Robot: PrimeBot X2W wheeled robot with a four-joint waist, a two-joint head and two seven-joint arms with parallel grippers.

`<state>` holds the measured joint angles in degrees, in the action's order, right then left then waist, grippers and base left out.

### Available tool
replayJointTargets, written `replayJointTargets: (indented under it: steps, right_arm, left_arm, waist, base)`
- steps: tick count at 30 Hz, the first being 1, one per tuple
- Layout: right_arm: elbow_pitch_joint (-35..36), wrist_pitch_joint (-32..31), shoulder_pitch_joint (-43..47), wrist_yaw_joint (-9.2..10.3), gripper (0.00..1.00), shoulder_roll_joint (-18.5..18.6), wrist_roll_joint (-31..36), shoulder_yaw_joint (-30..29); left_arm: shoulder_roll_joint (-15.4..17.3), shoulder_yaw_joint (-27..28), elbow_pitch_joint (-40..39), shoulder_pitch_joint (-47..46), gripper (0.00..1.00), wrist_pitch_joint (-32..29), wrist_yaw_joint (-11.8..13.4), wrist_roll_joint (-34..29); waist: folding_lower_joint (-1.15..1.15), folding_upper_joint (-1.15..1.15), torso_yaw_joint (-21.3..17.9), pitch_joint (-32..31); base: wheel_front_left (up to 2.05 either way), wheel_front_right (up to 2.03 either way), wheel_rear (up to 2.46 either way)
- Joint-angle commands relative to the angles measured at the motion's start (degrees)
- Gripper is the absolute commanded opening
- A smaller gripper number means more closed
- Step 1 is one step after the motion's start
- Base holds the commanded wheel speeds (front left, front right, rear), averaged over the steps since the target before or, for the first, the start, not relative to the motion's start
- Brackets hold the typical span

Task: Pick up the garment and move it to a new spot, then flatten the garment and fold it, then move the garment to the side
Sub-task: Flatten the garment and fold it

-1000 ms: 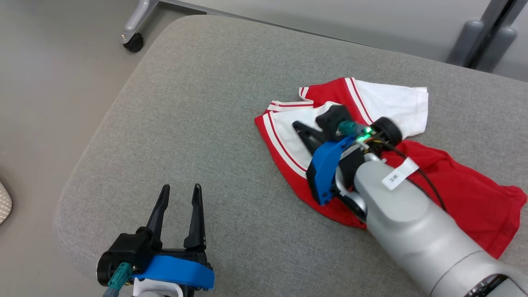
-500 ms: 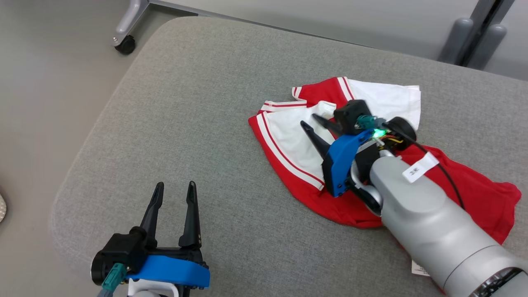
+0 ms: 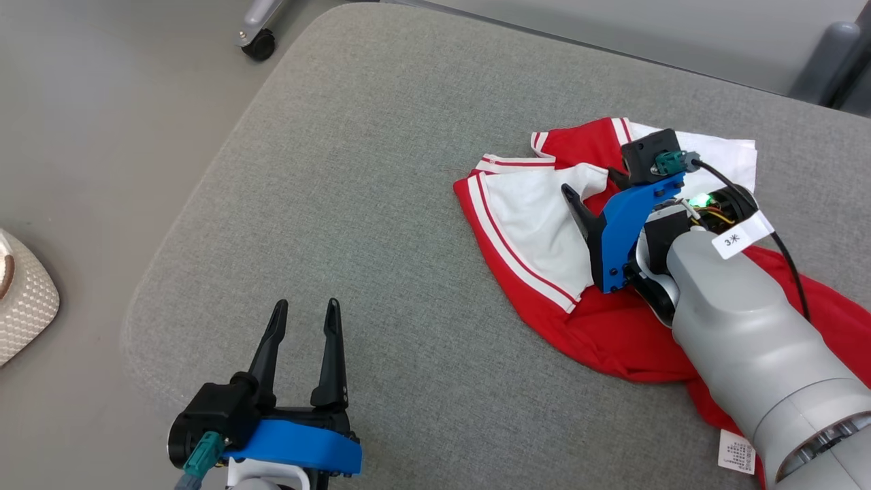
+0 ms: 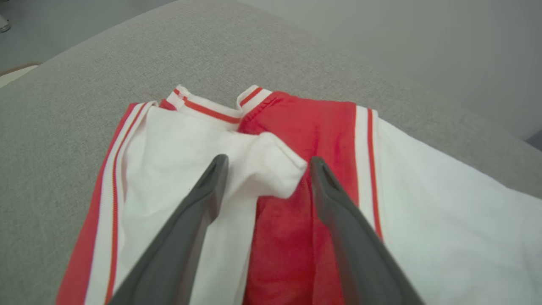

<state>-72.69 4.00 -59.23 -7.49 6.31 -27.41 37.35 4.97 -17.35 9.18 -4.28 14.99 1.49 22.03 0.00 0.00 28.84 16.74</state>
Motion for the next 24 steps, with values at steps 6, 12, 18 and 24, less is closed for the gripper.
replayJointTargets:
  steps: [6, 12, 18, 24]
  right_arm:
    - [0.2, -0.4, -1.2, -0.01, 0.21, -0.9, 0.3, 1.4]
    - [3.2, 0.2, -0.3, -0.01, 0.00, -1.9, 0.4, 4.8]
    - [9.1, 0.7, 1.9, -0.01, 0.00, -2.9, 0.3, 11.2]
    - [18.4, -2.3, 7.3, -0.01, 0.00, -3.3, -3.0, 21.7]
  left_arm:
    - [-0.7, 0.6, 0.2, -0.4, 1.00, 0.3, -0.3, -0.6]
    - [-0.9, 1.2, 0.3, -0.2, 1.00, 0.3, -0.5, -1.0]
    - [-1.0, 1.7, 0.3, 0.0, 1.00, 0.3, -0.7, -1.4]
    - [-0.5, 2.9, -0.6, 0.2, 1.00, 0.3, -0.4, -1.8]
  waist:
    - [0.00, 0.00, 0.4, 0.3]
    - [0.00, 0.00, -0.5, -0.1]
    - [0.00, 0.00, -1.9, -0.8]
    - [0.00, 0.00, -2.3, -1.8]
  base:
    - [0.00, 0.00, 0.00]
    - [0.00, 0.00, 0.00]
    - [0.00, 0.00, 0.00]
    - [0.00, 0.00, 0.00]
